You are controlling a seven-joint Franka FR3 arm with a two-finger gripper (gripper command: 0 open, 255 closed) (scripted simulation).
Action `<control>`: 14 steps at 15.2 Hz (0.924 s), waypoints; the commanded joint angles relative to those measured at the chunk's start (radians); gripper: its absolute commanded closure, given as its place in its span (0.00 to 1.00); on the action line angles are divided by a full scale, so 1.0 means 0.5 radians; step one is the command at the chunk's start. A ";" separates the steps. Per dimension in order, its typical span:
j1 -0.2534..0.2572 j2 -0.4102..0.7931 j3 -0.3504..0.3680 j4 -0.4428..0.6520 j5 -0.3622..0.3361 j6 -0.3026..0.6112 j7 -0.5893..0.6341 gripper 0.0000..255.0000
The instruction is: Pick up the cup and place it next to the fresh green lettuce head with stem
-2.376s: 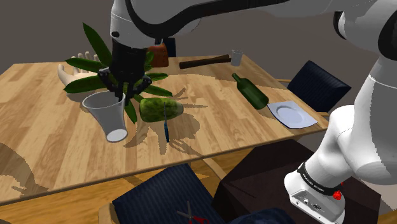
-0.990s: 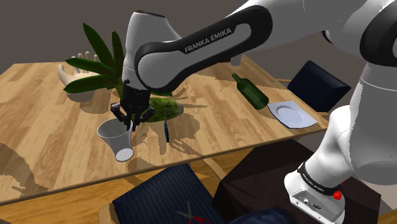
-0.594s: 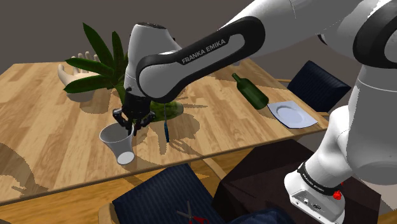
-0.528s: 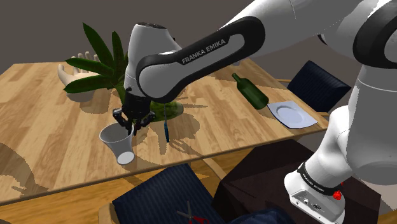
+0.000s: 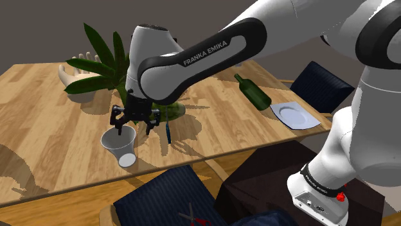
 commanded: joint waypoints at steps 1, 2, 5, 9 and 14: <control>0.000 0.001 0.000 0.001 0.000 0.000 0.000 0.00; 0.000 -0.004 0.000 -0.003 0.000 -0.002 0.000 0.00; -0.028 -0.141 -0.006 0.003 0.007 -0.148 -0.004 0.00; -0.034 -0.174 -0.008 0.009 0.009 -0.188 -0.005 0.00; -0.034 -0.174 -0.008 0.009 0.009 -0.188 -0.005 0.00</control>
